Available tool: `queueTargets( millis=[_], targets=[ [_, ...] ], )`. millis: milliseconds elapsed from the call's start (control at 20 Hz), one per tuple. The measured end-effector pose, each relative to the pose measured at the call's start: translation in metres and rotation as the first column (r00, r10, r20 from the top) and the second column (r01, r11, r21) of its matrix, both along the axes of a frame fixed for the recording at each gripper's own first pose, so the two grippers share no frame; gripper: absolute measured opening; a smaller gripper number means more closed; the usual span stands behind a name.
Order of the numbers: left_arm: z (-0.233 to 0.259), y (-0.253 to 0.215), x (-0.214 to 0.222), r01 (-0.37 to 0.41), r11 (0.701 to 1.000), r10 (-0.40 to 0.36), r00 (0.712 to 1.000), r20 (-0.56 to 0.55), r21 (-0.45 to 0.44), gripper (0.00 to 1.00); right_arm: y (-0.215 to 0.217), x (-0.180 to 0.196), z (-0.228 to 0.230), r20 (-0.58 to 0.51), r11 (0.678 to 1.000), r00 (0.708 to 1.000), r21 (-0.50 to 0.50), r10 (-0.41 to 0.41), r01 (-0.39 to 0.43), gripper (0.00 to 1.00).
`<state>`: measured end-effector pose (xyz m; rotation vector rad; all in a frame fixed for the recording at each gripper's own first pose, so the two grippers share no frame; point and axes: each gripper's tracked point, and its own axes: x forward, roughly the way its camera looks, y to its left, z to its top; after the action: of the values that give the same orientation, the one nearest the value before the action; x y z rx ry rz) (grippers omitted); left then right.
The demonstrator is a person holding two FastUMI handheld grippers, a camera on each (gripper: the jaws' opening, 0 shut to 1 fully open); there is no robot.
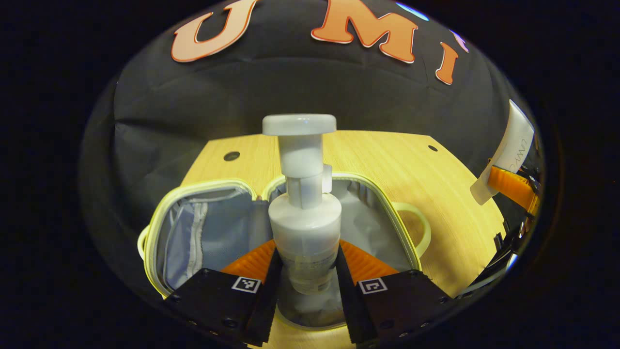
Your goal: First open the suitcase, pack the skin care products into it, and then close the suitcase.
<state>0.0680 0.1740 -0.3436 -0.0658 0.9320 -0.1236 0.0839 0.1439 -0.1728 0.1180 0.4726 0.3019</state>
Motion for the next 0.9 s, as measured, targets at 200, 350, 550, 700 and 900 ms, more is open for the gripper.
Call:
queueTargets(
  millis=[200,350,550,700,900],
  targets=[
    [-0.024,-0.005,-0.008,0.014,1.0,-0.012,0.994,-0.105,0.014,0.58,0.004,-0.002,-0.002,-0.007,1.0,1.0,0.009,0.012,-0.012,0.43],
    [-0.038,-0.007,-0.013,0.018,1.0,-0.014,0.986,-0.167,0.021,0.59,0.008,-0.006,-0.004,-0.015,1.0,1.0,0.013,0.02,-0.02,0.43],
    [-0.057,-0.006,-0.027,0.017,0.999,-0.007,0.958,-0.287,0.033,0.59,0.016,-0.01,-0.01,-0.032,0.999,0.999,0.031,0.033,-0.032,0.43],
    [-0.063,-0.007,-0.027,0.02,0.999,-0.004,0.946,-0.324,0.046,0.58,0.017,-0.009,-0.013,-0.042,0.999,0.999,0.045,0.03,-0.028,0.43],
    [-0.07,-0.002,-0.029,-0.003,0.996,0.038,0.925,-0.379,0.094,0.59,0.018,-0.009,-0.016,-0.055,0.998,0.998,0.06,0.028,-0.025,0.43]
  ],
)
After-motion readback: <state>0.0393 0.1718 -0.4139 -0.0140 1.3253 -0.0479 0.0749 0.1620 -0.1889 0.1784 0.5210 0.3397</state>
